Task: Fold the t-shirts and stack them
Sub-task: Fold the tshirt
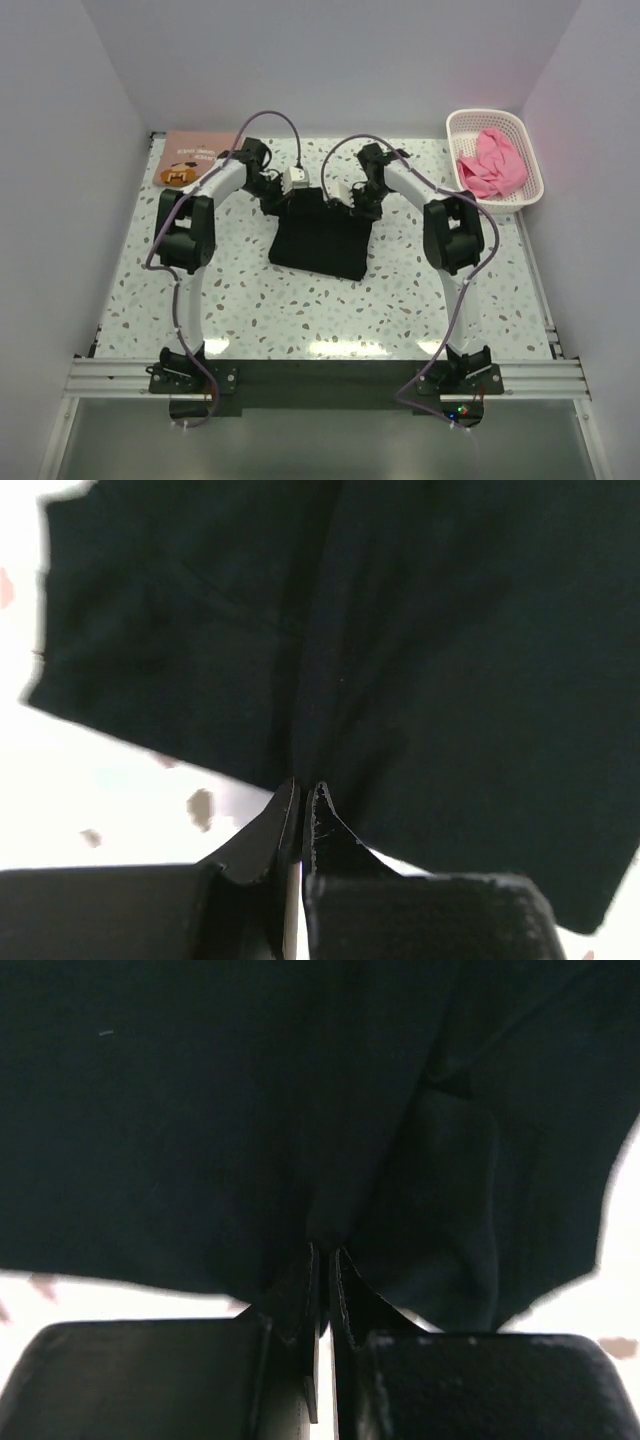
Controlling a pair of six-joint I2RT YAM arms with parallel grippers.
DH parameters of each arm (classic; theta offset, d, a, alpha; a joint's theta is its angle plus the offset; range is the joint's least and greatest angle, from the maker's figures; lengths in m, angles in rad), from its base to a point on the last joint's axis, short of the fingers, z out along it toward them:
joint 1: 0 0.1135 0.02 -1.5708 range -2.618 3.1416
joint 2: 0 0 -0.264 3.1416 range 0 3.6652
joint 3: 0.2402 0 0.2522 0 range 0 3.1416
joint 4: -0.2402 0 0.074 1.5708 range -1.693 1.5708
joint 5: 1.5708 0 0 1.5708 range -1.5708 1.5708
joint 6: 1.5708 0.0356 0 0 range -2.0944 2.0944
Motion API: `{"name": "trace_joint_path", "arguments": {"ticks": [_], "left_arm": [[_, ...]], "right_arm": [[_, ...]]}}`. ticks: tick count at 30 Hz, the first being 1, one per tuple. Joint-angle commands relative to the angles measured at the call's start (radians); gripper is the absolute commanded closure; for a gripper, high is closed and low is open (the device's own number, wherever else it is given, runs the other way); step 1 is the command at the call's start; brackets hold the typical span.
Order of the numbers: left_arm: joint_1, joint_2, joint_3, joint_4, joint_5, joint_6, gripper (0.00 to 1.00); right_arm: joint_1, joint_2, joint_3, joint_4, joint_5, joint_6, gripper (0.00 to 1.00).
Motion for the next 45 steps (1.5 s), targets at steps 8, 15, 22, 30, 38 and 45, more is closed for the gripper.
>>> {"name": "trace_joint_path", "arguments": {"ticks": [8,15,22,30,38,45], "left_arm": [[-0.003,-0.238,-0.454,0.029,0.014,0.009,1.00],[-0.007,-0.516,-0.746,0.020,0.079,0.051,1.00],[-0.009,-0.697,-0.791,0.009,0.160,0.111,0.63],[-0.144,-0.695,-0.750,0.233,0.147,-0.003,0.59],[-0.248,-0.599,-0.747,0.371,0.110,-0.088,0.56],[-0.308,-0.532,-0.759,0.367,0.064,-0.033,0.51]], "right_arm": [[0.111,-0.142,-0.343,0.132,0.046,0.028,1.00],[0.233,-0.431,-0.613,0.100,-0.070,0.237,0.95],[0.174,-0.433,-0.460,-0.008,-0.237,0.488,0.42],[0.150,-0.257,-0.223,0.082,-0.394,0.929,0.66],[0.150,-0.100,-0.249,0.240,-0.501,1.175,0.75],[0.139,-0.020,-0.257,0.298,-0.505,1.238,0.75]]}}
